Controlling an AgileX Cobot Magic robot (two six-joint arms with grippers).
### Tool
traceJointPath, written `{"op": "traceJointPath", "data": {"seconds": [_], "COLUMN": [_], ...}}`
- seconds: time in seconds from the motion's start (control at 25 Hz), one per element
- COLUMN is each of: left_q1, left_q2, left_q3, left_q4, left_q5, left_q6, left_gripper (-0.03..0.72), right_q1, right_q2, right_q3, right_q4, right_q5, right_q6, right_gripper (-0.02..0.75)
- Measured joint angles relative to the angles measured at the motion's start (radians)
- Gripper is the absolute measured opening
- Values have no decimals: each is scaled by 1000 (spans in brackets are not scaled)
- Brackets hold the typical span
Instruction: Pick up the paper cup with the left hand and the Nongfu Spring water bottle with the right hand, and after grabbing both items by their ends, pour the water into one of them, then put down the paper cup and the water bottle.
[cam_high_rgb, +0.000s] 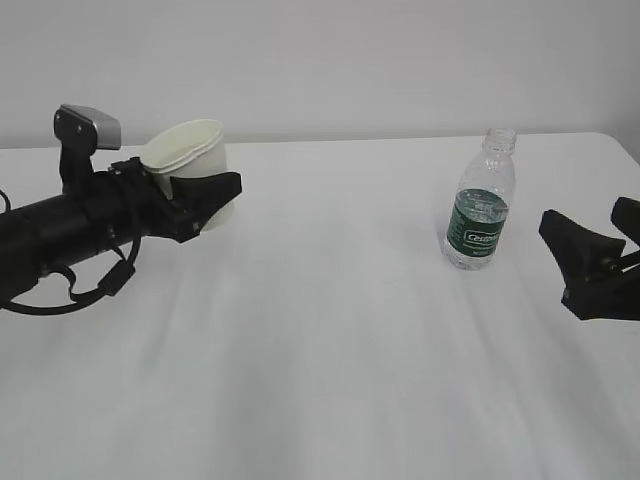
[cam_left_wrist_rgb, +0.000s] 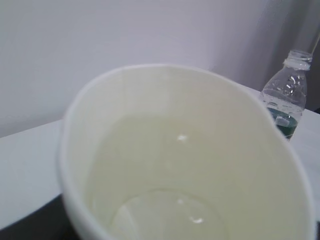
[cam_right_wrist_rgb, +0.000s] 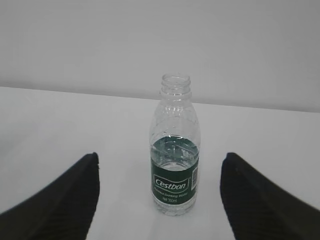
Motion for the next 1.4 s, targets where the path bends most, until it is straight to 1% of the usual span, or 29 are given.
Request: {"op": "traceJointPath", "data": {"seconds": [0.16,0.48,0.6,0.8,0.96,1.08,1.24,1.4], "left_q1": [8,14,33,101,148,171,174,175], "left_q2": [0,0,0,0,0,0,-13,-17], "left_q3": [4,4,11,62,131,175,219,233], "left_q4": [8,4,-5,-33,-119,-174,-221,-266], "left_q5": [0,8,10,4,4,4,4,3], "left_q6": [28,36,38,61,126,174,226,245], "left_gripper": [452,451,451,451,451,450,450,450], "right_q1": [0,0,0,0,0,0,0,0], "right_q2": [0,0,0,0,0,0,0,0], "right_q3": [0,0,0,0,0,0,0,0], "right_q4": [0,7,7,7,7,7,7,7], "right_q5": [1,7,8,8,8,11,35,46], "right_q6": [0,0,0,0,0,0,2,2], "right_gripper": [574,574,574,574,574,574,574,574]}}
